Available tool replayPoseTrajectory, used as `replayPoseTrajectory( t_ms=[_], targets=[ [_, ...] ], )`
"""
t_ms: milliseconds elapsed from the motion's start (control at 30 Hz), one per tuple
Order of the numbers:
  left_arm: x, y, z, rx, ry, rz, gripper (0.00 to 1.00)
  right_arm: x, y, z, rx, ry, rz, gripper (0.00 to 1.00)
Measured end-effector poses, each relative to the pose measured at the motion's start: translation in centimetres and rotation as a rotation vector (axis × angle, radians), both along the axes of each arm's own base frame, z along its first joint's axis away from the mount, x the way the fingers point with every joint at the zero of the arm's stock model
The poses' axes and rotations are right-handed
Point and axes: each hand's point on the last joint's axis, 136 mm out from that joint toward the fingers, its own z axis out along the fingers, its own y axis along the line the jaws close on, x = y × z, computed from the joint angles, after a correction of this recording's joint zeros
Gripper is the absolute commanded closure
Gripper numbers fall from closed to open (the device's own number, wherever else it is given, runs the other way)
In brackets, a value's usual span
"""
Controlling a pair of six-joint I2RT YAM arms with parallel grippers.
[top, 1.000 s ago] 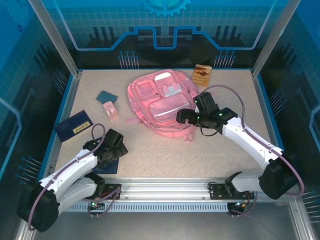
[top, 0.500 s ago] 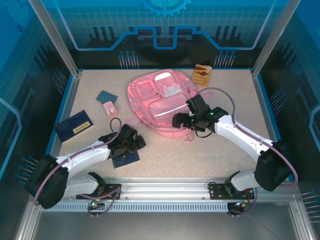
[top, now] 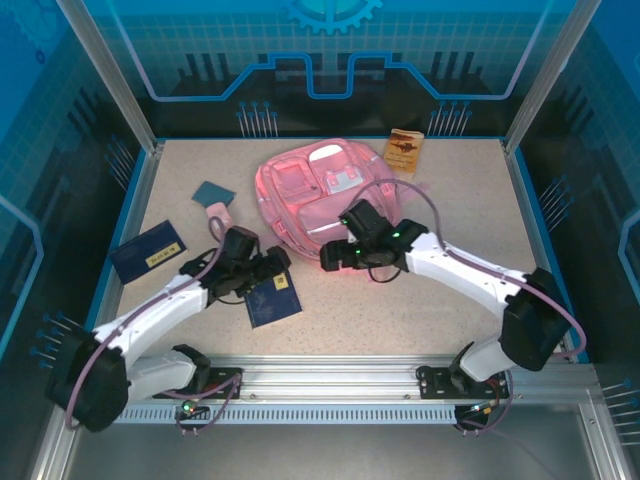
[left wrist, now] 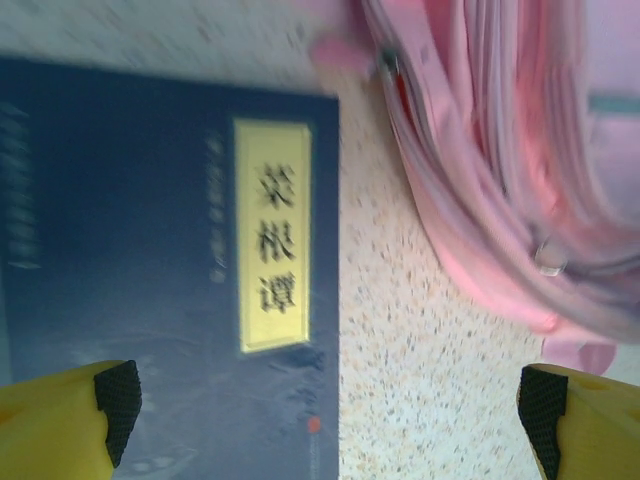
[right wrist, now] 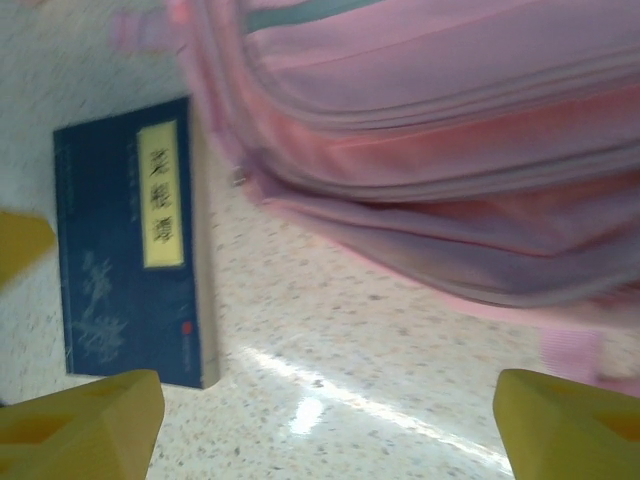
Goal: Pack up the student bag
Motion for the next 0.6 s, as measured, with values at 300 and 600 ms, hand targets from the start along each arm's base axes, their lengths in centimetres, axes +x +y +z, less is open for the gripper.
replayPoseTrajectory(
  t_ms=[300,600],
  targets=[
    [-3.7,5.8,-4.3,0.03,0.131,0.145,0.12,-1.8,9.8,-4.5,-0.082,0.041,0.233,0.41],
    [-6.2,5.2,-7.0,-0.02,0.218,0.117,0.31,-1.5,10.5,-9.5,-0.171,0.117,0.219,0.59]
  ],
)
